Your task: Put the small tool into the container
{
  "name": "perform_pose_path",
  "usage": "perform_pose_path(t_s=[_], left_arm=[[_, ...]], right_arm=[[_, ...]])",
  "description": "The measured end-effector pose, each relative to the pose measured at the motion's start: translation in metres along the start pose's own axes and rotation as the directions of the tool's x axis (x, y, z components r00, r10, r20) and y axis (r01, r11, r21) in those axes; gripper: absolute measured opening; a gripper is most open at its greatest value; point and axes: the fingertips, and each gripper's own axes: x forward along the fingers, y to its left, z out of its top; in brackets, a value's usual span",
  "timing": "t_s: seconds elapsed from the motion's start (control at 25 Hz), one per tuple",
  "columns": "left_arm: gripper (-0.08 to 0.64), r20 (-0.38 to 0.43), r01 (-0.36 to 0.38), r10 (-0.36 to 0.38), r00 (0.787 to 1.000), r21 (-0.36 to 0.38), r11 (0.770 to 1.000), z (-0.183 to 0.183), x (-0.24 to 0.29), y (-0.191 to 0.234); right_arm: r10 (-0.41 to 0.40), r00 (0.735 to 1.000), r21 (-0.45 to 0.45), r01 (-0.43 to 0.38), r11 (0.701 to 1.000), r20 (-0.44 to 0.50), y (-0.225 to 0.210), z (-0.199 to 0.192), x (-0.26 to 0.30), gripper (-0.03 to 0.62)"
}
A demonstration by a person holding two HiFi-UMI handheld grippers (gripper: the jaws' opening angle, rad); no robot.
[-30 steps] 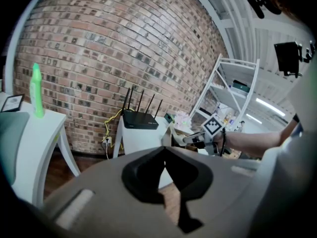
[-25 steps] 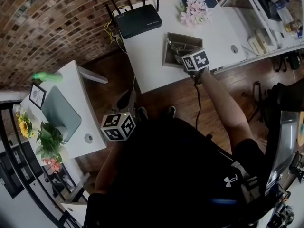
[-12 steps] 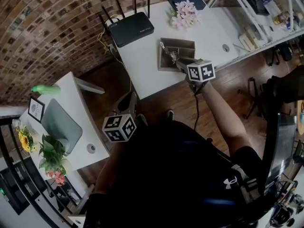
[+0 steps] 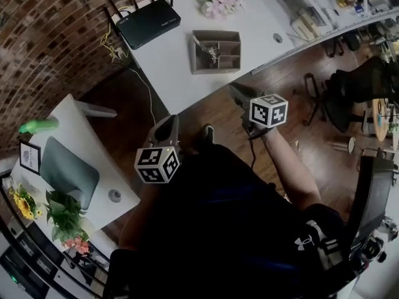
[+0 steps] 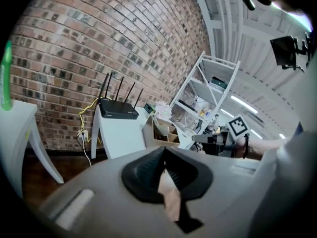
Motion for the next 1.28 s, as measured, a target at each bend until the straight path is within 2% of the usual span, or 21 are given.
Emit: perform_pose_path(t_s=[0.24, 0.48, 0.68, 0.8, 0.92, 1.08, 1.28], left_arm=[[0.003, -0.054, 0.048, -0.047, 0.997, 0.023, 0.999, -0.017, -0.003, -0.015], [0.003, -0.04, 0.036, -0.031, 0.999, 0.107, 0.994, -0.019, -0.015, -0.048], [0.003, -0.038, 0.066, -0.061, 0.997, 0.152, 0.986, -0.044, -0.014, -0.123], [0.003, -0.054, 0.097, -0.088, 0.995, 0.203, 0.974, -0.068, -0.021, -0.173], [0.003, -0.074, 0.078, -0.061, 0.995, 0.252, 0.965, -0.092, -0.035, -0.196], [0.003, -0.09, 0.037, -0.014, 0.996, 0.256, 0.966, -0.116, -0.053, -0.205], [0.003, -0.028, 0.014, -0.007, 1.0, 0.256, 0.966, -0.111, -0.062, -0.21]], right_arm=[[-0.001, 0.998, 0.096, -0.005, 0.995, 0.059, 0.036, -0.026, -0.033, 0.019], [0.064, 0.99, 0.128, -0.079, 0.989, 0.124, 0.07, -0.058, -0.069, 0.017], [0.139, 0.973, 0.172, -0.171, 0.97, 0.182, 0.079, -0.09, -0.121, 0.014], [0.145, 0.968, 0.18, -0.183, 0.966, 0.204, 0.071, -0.116, -0.155, 0.012], [0.147, 0.962, 0.168, -0.188, 0.968, 0.229, 0.068, -0.136, -0.182, 0.012], [0.153, 0.955, 0.124, -0.189, 0.974, 0.256, 0.073, -0.149, -0.202, 0.012], [0.143, 0.947, 0.069, -0.169, 0.983, 0.289, 0.072, -0.141, -0.22, 0.011]])
